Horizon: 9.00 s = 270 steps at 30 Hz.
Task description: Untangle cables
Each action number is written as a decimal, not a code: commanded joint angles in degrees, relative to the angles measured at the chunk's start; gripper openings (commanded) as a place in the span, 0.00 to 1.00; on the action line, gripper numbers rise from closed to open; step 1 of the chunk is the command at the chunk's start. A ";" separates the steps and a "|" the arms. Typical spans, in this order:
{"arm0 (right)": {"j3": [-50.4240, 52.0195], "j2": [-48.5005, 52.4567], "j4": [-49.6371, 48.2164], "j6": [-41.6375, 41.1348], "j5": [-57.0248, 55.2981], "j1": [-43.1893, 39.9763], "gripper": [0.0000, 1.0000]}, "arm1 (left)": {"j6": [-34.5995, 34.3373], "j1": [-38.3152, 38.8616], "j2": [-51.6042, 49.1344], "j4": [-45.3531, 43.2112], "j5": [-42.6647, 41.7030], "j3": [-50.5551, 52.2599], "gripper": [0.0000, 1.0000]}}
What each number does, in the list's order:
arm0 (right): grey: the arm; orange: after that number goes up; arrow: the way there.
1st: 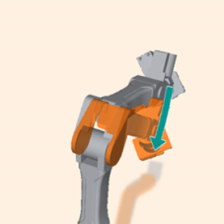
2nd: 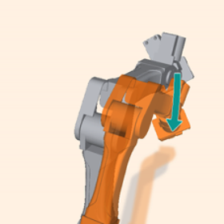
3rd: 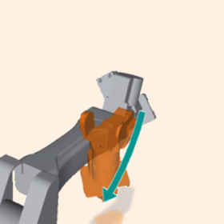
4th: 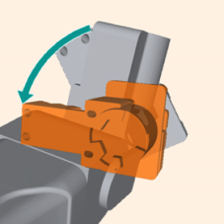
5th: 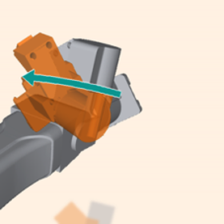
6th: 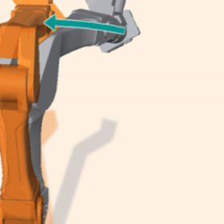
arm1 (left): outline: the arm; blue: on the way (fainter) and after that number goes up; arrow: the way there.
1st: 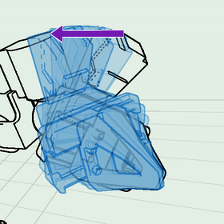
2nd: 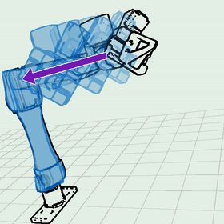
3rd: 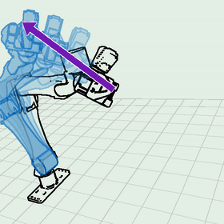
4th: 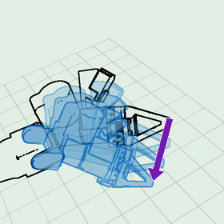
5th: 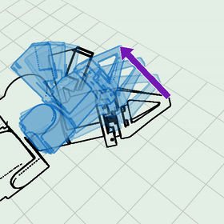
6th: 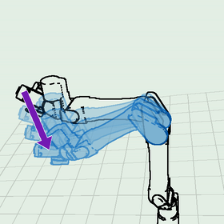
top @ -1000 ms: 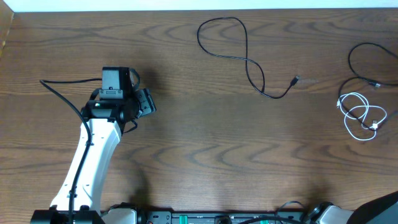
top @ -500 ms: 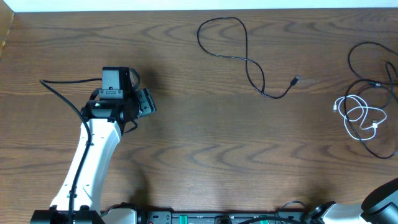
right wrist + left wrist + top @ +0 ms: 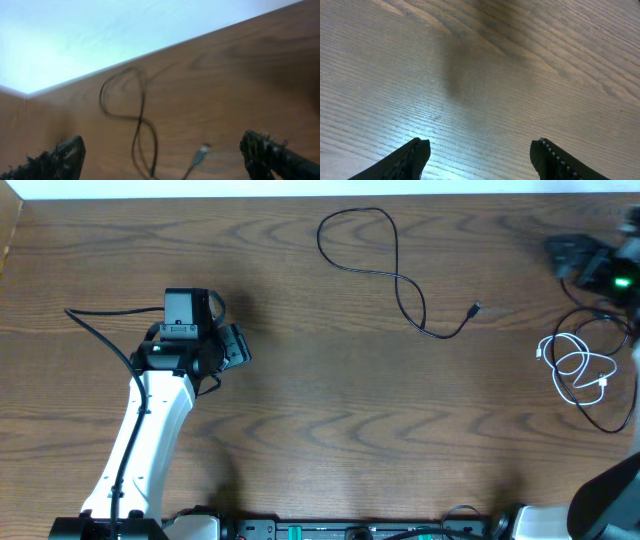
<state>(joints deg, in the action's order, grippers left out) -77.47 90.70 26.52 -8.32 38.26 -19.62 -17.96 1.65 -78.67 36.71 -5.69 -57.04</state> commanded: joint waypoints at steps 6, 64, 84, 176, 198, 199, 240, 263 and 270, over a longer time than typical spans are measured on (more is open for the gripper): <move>-9.31 1.90 16.28 11.21 -34.62 23.45 0.99 | 0.35 -0.22 -0.11 0.13 0.35 -1.16 0.70; -44.96 52.89 30.73 8.79 -39.50 36.54 0.99 | 0.33 -0.22 -0.11 0.37 0.31 -1.16 0.70; -44.98 52.89 48.28 4.00 -33.53 36.59 0.07 | 0.33 -0.22 -0.11 0.46 0.31 -1.16 0.70; -44.46 18.18 68.00 22.47 -9.70 6.82 0.74 | 0.33 -0.22 -0.11 0.39 0.31 -1.16 0.70; -44.44 18.18 68.72 11.32 -18.69 24.92 0.70 | 0.33 -0.22 -0.11 0.55 0.33 -1.16 0.70; -44.44 18.18 68.72 10.10 -18.69 24.92 0.58 | 0.35 -0.22 -0.11 0.63 0.31 -1.16 0.70; -44.44 18.18 70.79 -14.38 -40.89 24.94 0.04 | 0.33 -0.22 -0.11 1.66 0.33 -1.16 0.70; -44.44 18.18 70.79 -14.45 -42.34 24.92 0.99 | 0.33 -0.22 -0.11 1.86 0.33 -1.16 0.70; -44.44 17.73 70.55 -13.86 -47.76 25.77 0.99 | 0.35 -0.22 0.15 1.86 0.35 -1.16 0.70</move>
<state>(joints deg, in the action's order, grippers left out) -122.06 108.51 97.19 -22.98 -5.23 5.34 -17.96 1.65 -78.67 38.44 -5.69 -57.04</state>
